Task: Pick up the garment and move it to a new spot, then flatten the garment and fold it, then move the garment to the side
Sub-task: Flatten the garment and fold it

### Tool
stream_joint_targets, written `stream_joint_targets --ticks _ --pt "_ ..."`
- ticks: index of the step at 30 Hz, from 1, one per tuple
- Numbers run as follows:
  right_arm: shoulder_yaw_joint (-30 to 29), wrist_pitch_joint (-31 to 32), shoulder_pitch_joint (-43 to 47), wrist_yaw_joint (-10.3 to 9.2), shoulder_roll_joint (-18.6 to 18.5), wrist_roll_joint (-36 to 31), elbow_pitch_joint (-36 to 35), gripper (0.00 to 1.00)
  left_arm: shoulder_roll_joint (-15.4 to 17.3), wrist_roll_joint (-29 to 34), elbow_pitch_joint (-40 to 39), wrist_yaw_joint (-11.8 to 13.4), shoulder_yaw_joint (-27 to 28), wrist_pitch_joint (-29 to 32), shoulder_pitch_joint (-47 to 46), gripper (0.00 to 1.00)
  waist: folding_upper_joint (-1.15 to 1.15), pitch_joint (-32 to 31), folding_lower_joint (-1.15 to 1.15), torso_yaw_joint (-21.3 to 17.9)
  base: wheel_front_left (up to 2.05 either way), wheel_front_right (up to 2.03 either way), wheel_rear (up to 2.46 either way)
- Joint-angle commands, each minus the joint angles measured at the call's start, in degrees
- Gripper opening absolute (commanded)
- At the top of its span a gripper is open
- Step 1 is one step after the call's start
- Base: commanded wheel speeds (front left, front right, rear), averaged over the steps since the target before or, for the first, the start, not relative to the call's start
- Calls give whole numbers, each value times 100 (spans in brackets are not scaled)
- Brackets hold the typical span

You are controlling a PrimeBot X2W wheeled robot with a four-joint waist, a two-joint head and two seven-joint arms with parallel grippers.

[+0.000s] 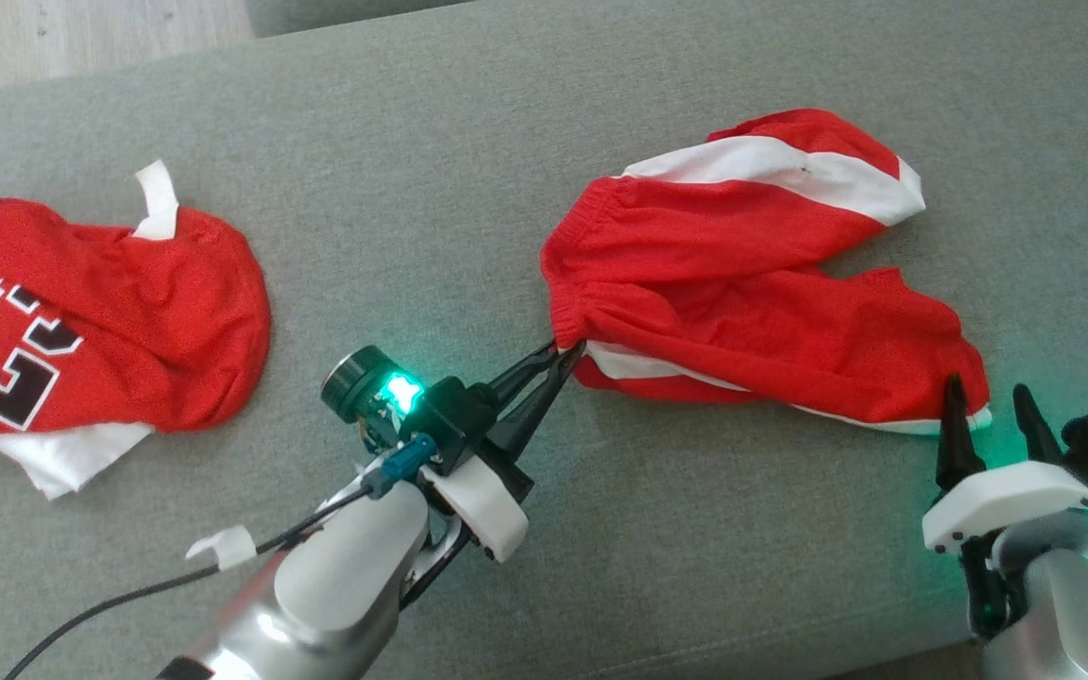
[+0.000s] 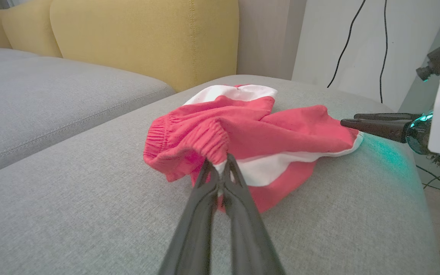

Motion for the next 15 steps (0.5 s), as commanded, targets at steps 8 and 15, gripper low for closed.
stream_joint_targets --ticks 8,15 --pt "-6 74 -235 -5 -38 -223 594 100 111 -1 -256 64 182 -62 -68 0 0 17 0 9 0 0 0" --pt "340 77 -197 -5 -38 -112 839 100 144 -25 -258 86 202 -62 -30 0 0 -43 0 -83 0 0 0"
